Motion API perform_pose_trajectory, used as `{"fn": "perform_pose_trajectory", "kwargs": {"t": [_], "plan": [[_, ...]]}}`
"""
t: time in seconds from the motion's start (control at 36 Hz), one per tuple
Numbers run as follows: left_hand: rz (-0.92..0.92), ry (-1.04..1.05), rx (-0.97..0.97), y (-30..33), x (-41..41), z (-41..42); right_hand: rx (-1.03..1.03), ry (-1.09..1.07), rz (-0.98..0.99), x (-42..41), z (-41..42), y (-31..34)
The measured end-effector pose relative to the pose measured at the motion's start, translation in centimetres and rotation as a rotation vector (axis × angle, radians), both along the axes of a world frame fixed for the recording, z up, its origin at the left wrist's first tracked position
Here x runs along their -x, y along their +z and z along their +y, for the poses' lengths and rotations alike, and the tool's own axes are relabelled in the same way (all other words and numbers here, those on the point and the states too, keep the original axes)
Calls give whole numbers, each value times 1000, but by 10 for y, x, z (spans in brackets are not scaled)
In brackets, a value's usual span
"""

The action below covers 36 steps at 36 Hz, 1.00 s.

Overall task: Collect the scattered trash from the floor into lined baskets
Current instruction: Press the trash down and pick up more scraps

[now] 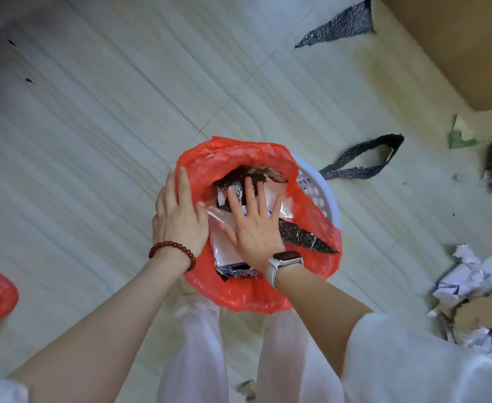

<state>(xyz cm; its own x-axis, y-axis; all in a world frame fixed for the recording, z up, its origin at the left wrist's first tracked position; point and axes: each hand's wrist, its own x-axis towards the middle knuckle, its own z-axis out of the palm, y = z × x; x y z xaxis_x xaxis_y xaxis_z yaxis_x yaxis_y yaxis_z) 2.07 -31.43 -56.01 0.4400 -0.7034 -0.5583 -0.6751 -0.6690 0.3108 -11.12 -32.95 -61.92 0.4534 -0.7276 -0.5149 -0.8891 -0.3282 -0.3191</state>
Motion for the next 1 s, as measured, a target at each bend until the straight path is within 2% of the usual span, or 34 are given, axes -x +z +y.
{"fn": "perform_pose_trajectory", "kwargs": {"t": [0.08,0.14,0.33,0.42,0.47,0.53,0.61,0.67,0.81,0.89,1.0], "plan": [[21,-1,-69,26,6,-7,23,50,-6,16,5,38],[20,-72,-66,43,10,-8,35,43,21,25,5,61],[-54,-708,-73,53,25,2,102,-60,124,56,18,83],[-128,-860,-74,35,29,5,107,-44,150,66,30,67],[-159,-875,-1,24,32,1,115,-91,119,68,29,59],[-202,-882,62,12,33,-9,214,-122,50,66,17,60],[-197,-948,79,3,37,-24,400,-117,-133,62,-7,71],[-186,-1041,23,-1,36,-27,469,-123,-177,63,-17,75],[-167,-1099,-107,-2,27,-22,345,-63,120,73,-22,63],[-148,-1082,-182,-9,18,-10,286,20,188,72,-20,56],[-174,-1046,-206,-11,12,-5,229,240,299,68,-13,43]]}}
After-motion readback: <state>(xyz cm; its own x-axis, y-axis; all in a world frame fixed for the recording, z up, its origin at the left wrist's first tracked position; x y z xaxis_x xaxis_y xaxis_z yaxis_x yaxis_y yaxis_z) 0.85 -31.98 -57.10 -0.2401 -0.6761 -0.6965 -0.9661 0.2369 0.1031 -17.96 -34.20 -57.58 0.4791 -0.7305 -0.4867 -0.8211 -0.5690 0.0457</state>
